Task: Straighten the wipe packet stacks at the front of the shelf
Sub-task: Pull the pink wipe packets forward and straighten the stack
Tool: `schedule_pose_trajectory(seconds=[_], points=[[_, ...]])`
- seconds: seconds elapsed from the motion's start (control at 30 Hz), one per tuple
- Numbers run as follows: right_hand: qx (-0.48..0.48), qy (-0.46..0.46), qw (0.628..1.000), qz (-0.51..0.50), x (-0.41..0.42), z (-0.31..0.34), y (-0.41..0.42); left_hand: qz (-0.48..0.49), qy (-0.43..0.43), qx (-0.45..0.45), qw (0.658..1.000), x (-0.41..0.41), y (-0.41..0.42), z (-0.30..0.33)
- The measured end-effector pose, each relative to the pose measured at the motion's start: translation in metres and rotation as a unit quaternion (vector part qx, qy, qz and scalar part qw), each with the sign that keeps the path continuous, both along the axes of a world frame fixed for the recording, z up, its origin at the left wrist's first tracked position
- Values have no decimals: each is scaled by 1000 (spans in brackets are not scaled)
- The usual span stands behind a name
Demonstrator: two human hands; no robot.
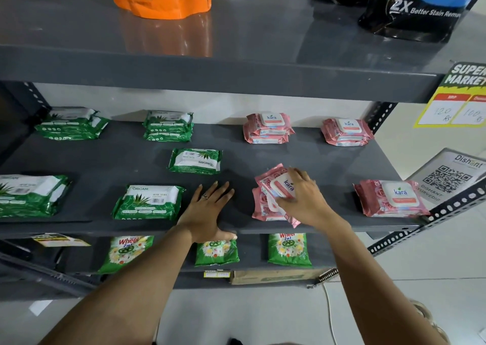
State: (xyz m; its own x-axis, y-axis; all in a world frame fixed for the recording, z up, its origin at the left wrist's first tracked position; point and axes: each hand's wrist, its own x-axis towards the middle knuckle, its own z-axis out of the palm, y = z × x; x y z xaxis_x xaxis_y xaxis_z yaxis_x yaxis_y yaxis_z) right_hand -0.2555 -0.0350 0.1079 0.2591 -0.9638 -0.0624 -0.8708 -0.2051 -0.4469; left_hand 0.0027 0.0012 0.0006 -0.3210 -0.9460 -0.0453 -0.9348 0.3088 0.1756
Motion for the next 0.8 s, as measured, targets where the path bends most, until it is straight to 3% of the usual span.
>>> schedule_pose_trajectory(seconds=[0.13,0.43,0.8], points=[[-47,17,996,-76,-5,2,0,1,-6,-3,1000,0,0,0],[40,9,998,49,-14,24,-9,0,-4,-17,1000,-1,2,-1],[86,-11,994,70,-15,25,-12,4,-17,-14,1000,-1,2,-1]])
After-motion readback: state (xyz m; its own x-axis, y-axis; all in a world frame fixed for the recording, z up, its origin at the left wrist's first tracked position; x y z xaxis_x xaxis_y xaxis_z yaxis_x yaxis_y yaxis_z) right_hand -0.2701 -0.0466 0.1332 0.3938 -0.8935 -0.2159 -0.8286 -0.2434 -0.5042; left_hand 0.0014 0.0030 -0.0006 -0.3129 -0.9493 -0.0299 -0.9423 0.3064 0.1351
